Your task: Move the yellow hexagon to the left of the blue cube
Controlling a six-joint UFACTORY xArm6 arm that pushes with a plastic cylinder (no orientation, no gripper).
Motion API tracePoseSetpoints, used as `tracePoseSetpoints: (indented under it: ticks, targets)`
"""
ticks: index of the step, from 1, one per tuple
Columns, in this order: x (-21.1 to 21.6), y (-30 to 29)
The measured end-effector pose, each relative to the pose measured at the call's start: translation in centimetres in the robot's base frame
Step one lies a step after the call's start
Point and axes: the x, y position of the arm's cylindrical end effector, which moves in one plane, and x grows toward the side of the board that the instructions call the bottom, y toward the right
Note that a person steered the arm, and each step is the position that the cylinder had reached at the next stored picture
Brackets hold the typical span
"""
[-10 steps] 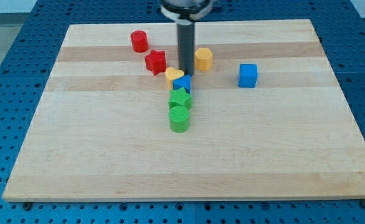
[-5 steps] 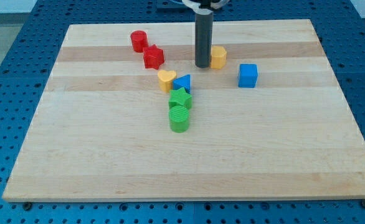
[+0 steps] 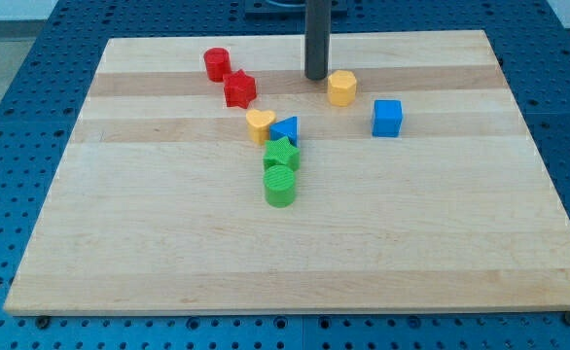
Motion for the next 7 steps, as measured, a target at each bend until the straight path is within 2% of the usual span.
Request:
tracePoseSetpoints:
  ticks: [1, 2, 3, 4, 6, 7]
  targets:
    - [-1.7, 2.4]
    - [-1.6, 2.4]
    - [3.3, 3.3]
    - [5.9, 3.3]
    - [6.9, 3.5]
    - [5.5, 0.6]
